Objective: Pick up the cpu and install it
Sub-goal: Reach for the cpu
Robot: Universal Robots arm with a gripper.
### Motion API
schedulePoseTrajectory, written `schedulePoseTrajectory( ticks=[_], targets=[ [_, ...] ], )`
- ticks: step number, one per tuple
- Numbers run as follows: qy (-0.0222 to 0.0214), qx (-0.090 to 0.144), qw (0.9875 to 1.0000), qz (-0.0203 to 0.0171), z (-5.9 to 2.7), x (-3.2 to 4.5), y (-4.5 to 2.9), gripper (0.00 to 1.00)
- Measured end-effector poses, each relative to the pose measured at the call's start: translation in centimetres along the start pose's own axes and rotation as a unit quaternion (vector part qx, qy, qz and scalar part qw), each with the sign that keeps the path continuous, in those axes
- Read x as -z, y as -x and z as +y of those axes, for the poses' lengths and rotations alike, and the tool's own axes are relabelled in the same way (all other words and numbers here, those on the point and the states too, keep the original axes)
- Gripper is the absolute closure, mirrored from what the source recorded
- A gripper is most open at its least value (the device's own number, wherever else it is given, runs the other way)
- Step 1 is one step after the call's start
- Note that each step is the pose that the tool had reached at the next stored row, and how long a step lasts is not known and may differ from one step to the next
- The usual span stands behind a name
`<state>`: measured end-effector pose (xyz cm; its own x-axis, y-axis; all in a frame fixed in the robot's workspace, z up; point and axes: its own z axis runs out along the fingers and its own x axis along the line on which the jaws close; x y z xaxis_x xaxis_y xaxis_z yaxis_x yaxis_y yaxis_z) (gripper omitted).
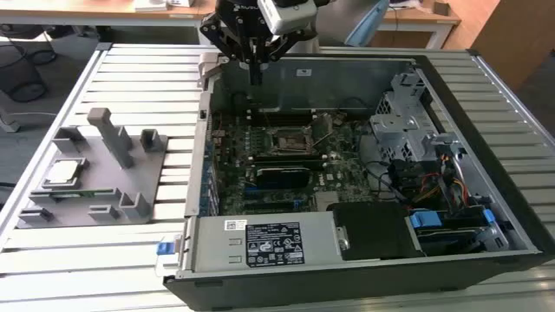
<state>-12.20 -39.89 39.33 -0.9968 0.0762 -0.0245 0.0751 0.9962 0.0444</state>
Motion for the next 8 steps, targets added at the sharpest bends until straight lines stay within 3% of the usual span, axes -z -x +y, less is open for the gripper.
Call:
schedulePoseTrajectory(
  ticks=[8],
  targets=[
    [0.0000, 0.000, 1.0000, 0.0000, 0.00, 0.00, -0.03, 0.89]
  ],
)
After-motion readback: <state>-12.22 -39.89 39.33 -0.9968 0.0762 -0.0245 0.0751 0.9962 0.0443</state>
